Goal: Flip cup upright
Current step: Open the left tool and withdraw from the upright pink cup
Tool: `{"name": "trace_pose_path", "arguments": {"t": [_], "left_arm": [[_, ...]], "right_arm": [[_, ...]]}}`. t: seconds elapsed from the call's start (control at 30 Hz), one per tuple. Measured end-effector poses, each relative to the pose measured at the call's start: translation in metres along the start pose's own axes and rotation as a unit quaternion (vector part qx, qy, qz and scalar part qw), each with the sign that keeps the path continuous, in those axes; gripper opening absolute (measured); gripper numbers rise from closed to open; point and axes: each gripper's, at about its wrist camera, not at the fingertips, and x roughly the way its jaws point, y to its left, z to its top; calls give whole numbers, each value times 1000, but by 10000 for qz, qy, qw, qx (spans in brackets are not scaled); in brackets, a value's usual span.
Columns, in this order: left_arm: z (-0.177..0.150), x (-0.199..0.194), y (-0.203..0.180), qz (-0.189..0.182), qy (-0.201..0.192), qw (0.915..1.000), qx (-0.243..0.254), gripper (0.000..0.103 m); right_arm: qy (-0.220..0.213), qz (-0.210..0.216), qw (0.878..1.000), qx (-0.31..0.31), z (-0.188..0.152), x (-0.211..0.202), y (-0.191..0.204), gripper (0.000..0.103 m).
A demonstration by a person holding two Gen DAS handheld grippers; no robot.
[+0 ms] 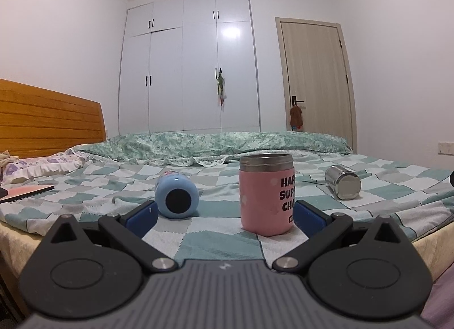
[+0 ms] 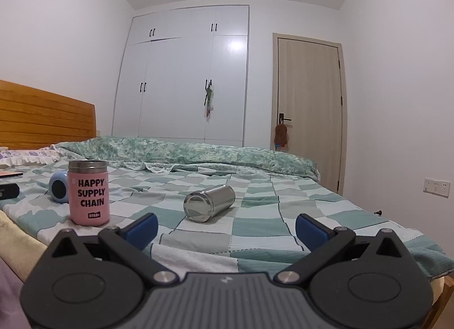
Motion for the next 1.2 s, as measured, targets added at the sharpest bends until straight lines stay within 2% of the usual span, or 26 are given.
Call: {"name": "trace_pose_path", "arguments": {"t": [1.2], "left_arm": [[0,-4,3,-78,-83,9999,-41,103]], "right_arm": [[12,12,10000,-53,-1,1,2,103]]}}
